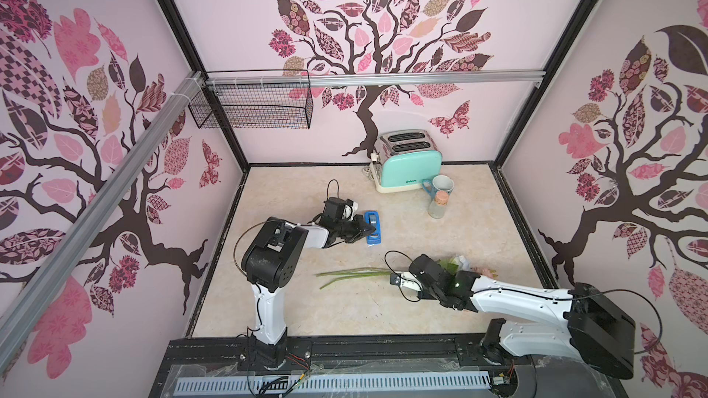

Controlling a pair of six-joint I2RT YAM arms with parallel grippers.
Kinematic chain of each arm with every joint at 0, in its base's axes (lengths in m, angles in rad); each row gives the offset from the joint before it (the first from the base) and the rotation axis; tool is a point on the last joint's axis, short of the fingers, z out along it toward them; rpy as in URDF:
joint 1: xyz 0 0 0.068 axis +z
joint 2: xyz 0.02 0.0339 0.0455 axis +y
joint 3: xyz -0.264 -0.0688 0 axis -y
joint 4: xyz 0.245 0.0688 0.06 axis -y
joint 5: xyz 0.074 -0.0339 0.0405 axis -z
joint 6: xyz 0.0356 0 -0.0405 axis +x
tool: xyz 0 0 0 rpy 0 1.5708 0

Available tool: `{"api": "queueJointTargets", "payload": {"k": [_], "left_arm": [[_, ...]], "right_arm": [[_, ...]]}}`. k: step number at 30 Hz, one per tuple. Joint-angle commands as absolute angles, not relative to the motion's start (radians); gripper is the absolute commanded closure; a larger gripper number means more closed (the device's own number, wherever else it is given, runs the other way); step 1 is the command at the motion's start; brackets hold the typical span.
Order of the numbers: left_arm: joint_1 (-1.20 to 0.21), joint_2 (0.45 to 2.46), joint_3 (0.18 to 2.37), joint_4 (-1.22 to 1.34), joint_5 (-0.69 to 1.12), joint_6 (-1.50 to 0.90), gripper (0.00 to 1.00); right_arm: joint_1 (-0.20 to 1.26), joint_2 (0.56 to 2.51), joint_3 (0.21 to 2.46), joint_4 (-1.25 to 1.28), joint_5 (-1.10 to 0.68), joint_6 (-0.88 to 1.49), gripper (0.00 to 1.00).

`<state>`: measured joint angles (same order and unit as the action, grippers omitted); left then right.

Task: Wrap bouquets with tape
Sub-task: Pull the tape from the tape cutter.

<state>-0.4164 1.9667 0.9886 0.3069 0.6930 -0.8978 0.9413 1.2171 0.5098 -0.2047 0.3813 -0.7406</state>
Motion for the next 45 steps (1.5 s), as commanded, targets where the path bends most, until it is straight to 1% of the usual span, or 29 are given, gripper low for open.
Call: {"api": "queueJointTargets", "payload": {"k": [1,5,10,17,21,25,28,32,36,40,43,45], "left_arm": [[-0.425,1.945,0.964,0.358,0.752,-0.936,1.0],[-0.425,1.909,0.967,0.35,0.786,-0.944,1.0],[-0.426,1.871,0.94,0.409,0.831,-1.003,1.0],[-0.425,1.835,0.899,0.37,0.85,-0.978,1.0],[-0.426,1.832,0.861,0.499,0.883,-1.072,1.0],[-0.426,1.799,0.867,0.491,0.903,-1.073,1.0],[-0.426,1.765,0.87,0.44,0.914,-1.042,1.0],[-0.425,1.732,0.866,0.349,0.909,-0.977,1.0],[-0.423,1.727,0.869,0.357,0.921,-0.981,1.0],[-0.423,1.733,0.881,0.374,0.935,-0.999,1.0],[-0.423,1.73,0.884,0.376,0.952,-1.003,1.0],[-0.423,1.72,0.885,0.346,0.955,-0.986,1.0]], "right_arm": [[0.945,1.228,0.511,-0.21,0.393,-0.733,1.0],[0.945,1.254,0.51,-0.206,0.403,-0.735,1.0],[0.945,1.285,0.512,-0.201,0.412,-0.73,1.0],[0.931,1.347,0.515,-0.156,0.44,-0.714,1.0],[0.9,1.383,0.523,-0.123,0.451,-0.712,1.0],[0.886,1.414,0.537,-0.109,0.471,-0.73,1.0],[0.877,1.406,0.53,-0.118,0.485,-0.744,1.0],[0.871,1.38,0.522,-0.194,0.524,-0.741,1.0],[0.871,1.309,0.536,-0.31,0.535,-0.746,1.0],[0.871,1.211,0.511,-0.337,0.579,-0.809,1.0],[0.871,1.217,0.503,-0.336,0.564,-0.826,1.0],[0.871,1.263,0.51,-0.299,0.565,-0.824,1.0]]}}
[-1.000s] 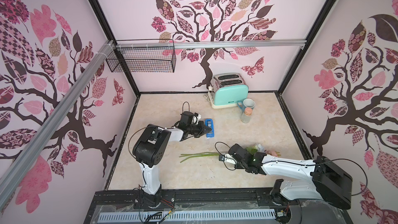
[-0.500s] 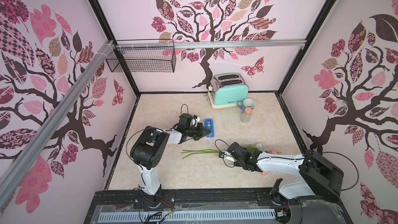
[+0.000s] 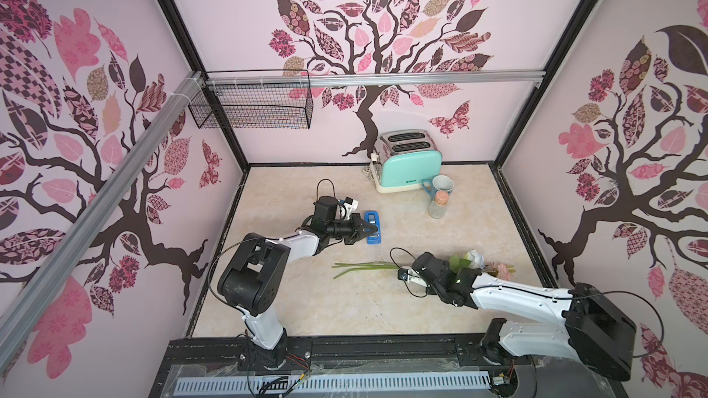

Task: Wrap bouquets with tape
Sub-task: Pull the tape from the tape cutter.

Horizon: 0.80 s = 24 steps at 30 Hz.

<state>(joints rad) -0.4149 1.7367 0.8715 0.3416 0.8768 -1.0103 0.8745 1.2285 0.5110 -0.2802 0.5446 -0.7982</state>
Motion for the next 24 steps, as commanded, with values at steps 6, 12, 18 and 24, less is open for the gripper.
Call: {"api": "queueJointTargets", "payload": {"k": [6,12,18,24], "left_arm": [[-0.422,1.703,0.89,0.366,0.976,-1.032,1.0],[-0.422,1.678,0.889,0.338,0.988,-1.035,1.0],[-0.422,1.655,0.887,0.277,0.981,-0.999,1.0],[-0.423,1.638,0.871,0.182,0.957,-0.928,1.0]], "right_arm": [[0.846,1.411,0.514,-0.111,0.551,-0.873,1.0],[0.763,1.532,0.553,0.126,0.521,-0.963,1.0],[0.74,1.606,0.626,0.268,0.42,-1.01,1.0],[0.726,1.645,0.666,0.339,0.384,-1.033,1.0]]}}
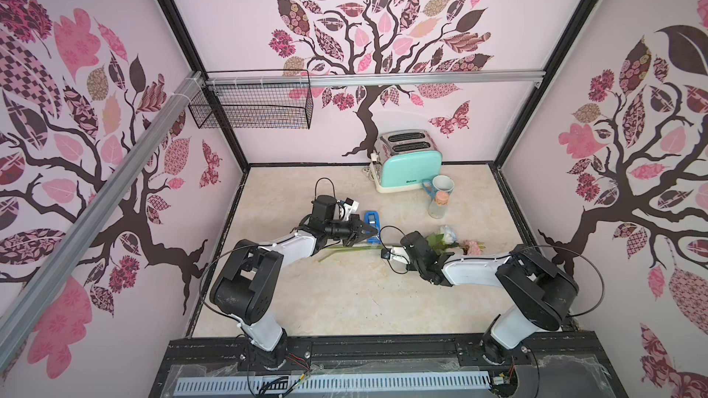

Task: Wrap bouquets with tape
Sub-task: Stick the tape to the bouquet.

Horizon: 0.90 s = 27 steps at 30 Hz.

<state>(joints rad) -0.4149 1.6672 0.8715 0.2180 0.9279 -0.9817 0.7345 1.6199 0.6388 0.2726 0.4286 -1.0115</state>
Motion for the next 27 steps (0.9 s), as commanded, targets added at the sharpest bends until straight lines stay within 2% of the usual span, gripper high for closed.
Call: {"api": "queueJointTargets", "payload": {"k": [1,27], "left_arm": [[-0.423,1.637,0.865,0.182,0.957,-0.929,1.0],[-0.462,1.683,0.689,0.393,0.858,-0.975,1.0]], "right_arm": [[0.722,1.652,0.662,0.35,0.386,-1.05,1.0],[0.687,1.518,0.687,0.395,0.277,-0.973,1.0]]}}
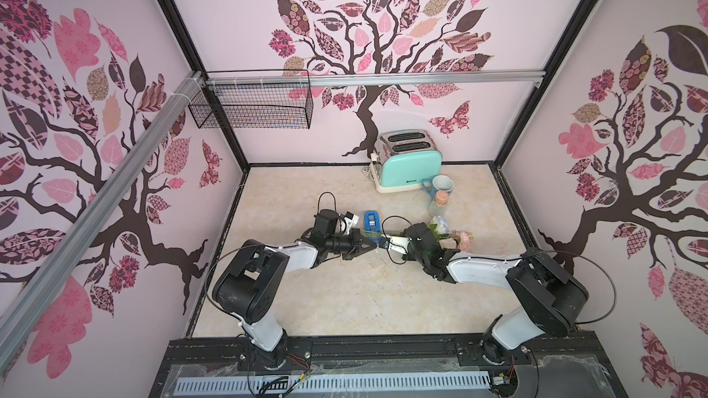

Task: Wrap bouquets with tape
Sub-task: Stick the tape to the bouquet.

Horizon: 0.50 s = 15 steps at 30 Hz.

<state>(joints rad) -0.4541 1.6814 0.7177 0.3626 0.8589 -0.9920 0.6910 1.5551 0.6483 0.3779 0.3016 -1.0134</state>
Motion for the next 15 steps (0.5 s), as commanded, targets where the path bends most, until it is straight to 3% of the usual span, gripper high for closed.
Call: {"api": "queueJointTargets", "payload": {"k": [1,9,15], "left_arm": [[-0.462,1.679,0.685,0.384,0.846,-0.963,1.0],[-0.463,1.673,0.675,0.334,0.762,-0.864,1.0],[-0.463,1.637,0.652,0.324,0.722,-0.846,0.64]], "right_arm": [[0.687,1.516,0.686,0.392,0.281,-0.976,1.0],[0.687,1.486,0.667,0.349,0.253,-0.966,1.0],[0.687,1.485,0.659,0.331,0.246,-0.969,1.0]]}}
